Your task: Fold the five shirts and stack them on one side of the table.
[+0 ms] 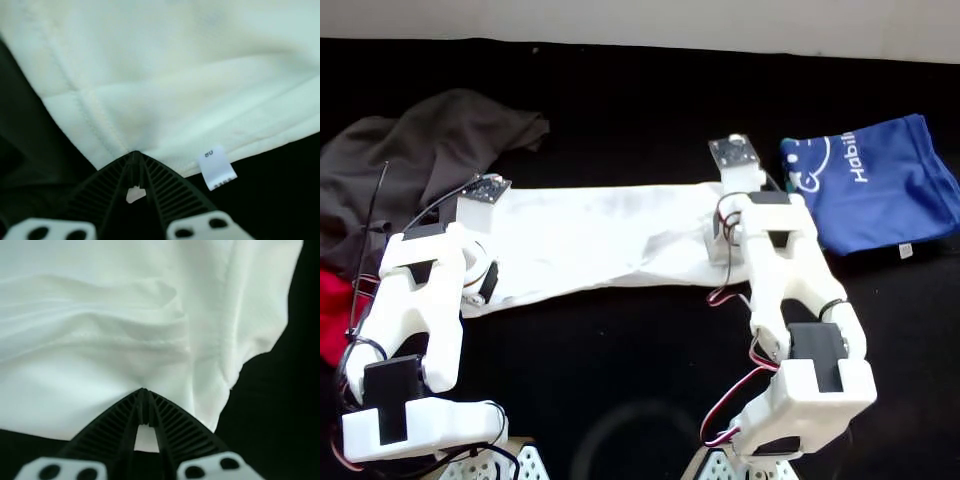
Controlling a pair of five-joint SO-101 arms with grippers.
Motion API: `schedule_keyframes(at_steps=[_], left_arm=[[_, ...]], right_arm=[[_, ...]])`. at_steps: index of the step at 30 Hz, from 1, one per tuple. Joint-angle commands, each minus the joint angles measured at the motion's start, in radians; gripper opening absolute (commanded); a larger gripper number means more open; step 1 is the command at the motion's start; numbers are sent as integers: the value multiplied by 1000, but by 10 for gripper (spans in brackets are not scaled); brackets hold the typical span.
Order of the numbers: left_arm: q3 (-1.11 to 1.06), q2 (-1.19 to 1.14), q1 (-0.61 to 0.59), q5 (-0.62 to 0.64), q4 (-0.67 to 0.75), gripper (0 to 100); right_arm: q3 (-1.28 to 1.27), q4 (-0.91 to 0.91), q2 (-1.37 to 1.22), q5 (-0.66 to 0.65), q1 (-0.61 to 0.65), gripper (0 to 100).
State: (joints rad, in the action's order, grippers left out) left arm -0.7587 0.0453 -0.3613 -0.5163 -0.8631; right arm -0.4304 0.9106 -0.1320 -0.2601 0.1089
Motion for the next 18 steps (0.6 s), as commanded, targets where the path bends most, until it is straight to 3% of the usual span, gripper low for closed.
schedule_keyframes(at_steps=[1, 6, 12, 18], left_arm=[[-1, 1, -25, 3, 32, 9], [-1, 1, -25, 3, 32, 9], [21, 21, -21, 5, 25, 9], [166, 162, -25, 6, -175, 10]], right_arm=[[-8, 27, 58, -52, -74, 6], [-8, 41, 137, -66, -90, 6], [-8, 102, 351, -58, 47, 6], [-16, 205, 490, -57, 105, 6]])
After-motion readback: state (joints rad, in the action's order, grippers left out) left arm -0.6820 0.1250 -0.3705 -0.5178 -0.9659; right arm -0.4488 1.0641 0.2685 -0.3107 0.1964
